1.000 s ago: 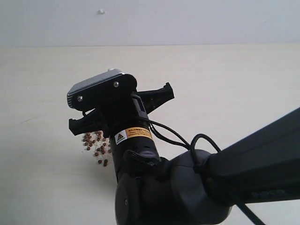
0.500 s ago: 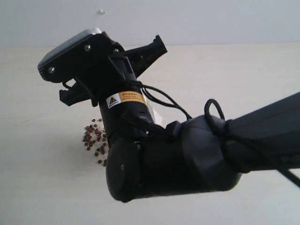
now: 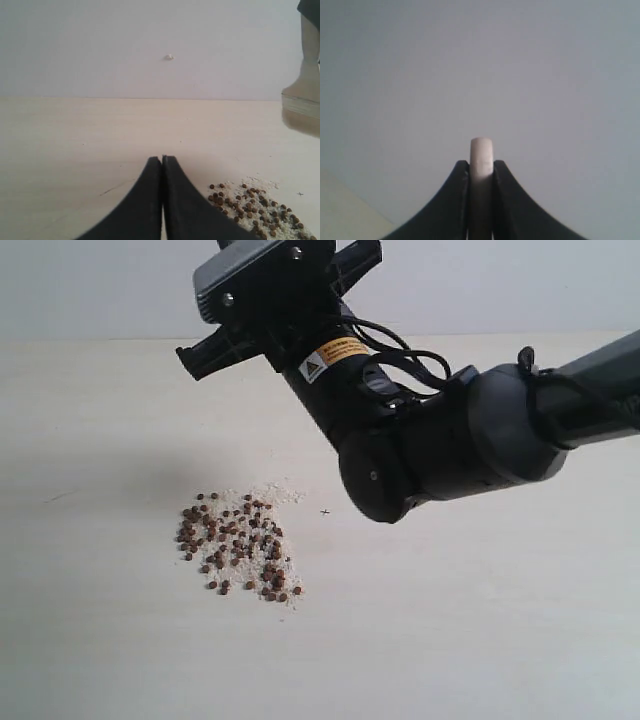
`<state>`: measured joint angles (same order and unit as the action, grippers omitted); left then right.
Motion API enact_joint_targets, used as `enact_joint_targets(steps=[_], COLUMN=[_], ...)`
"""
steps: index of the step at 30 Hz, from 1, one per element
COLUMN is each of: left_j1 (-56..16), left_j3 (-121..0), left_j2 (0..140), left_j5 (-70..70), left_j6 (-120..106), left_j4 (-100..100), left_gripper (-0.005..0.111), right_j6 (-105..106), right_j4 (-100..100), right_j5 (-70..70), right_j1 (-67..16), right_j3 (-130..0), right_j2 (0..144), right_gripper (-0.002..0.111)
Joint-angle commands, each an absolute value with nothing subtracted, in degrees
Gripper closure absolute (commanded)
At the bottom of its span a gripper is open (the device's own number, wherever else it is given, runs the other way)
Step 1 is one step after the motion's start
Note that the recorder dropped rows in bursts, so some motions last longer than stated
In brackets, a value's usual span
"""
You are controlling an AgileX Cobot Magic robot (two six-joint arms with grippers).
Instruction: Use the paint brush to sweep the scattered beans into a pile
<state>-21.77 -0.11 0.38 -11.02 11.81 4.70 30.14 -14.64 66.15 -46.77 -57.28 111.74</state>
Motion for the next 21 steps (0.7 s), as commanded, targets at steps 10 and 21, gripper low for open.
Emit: enact_joint_targets(steps=[10, 21], left_j1=[-21.6, -21.6], left_j3=[0.0, 0.0], left_j2=[0.2, 0.2], left_j5=[-11.0, -11.0], left_j6=[11.7, 11.7], left_j4=[4.3, 4.3], left_gripper=[0.107, 0.107], right_j6=[17.0, 14.9], right_j4=[10.5, 25.6], right_j5=[68.1, 70.0], right_j1=[-36.6, -36.0], right_j3=[-57.6, -57.6], right_j2=[119.2, 120.3], right_gripper=[0.108, 0.108])
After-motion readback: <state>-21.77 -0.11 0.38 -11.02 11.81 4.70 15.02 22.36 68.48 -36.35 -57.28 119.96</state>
